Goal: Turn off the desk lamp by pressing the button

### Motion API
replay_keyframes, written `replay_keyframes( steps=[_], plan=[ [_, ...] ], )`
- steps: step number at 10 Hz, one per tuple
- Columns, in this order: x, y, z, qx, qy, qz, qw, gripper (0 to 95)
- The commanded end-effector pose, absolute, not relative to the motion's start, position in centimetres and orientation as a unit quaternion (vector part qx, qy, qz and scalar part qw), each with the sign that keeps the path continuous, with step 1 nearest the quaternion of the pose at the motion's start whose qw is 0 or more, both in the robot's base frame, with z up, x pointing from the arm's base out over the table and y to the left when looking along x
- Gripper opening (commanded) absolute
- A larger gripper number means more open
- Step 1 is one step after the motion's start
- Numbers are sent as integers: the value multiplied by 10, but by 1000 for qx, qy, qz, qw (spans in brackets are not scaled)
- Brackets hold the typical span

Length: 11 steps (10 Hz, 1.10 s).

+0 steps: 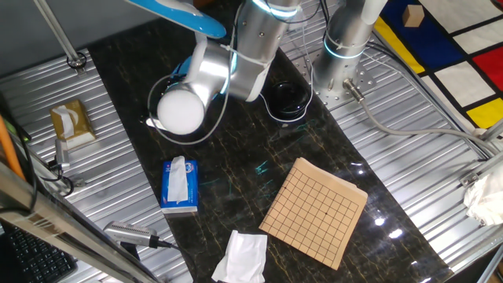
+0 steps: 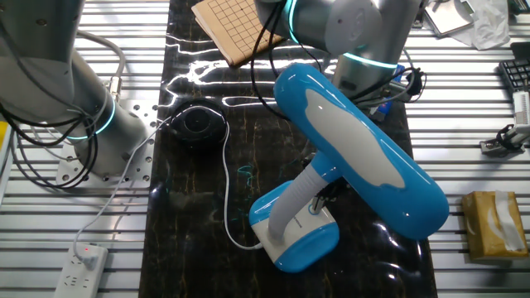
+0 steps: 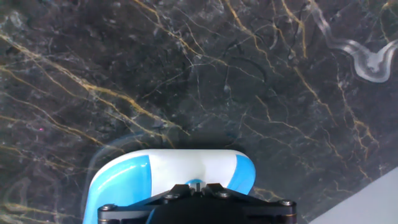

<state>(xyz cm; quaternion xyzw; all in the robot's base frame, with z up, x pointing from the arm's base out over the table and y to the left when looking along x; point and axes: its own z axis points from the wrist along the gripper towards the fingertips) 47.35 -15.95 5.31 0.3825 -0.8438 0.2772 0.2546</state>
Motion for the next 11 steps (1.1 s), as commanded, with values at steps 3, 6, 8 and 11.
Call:
replay_keyframes(
  steps=[3,6,8,11],
  plan=[
    [478,-149,62,369,-858,255,250,0],
    [489,-130,60,357,-860,257,257,0],
    [494,-117,58,350,-864,254,260,0],
    [500,-99,59,338,-867,254,264,0]
  ],
)
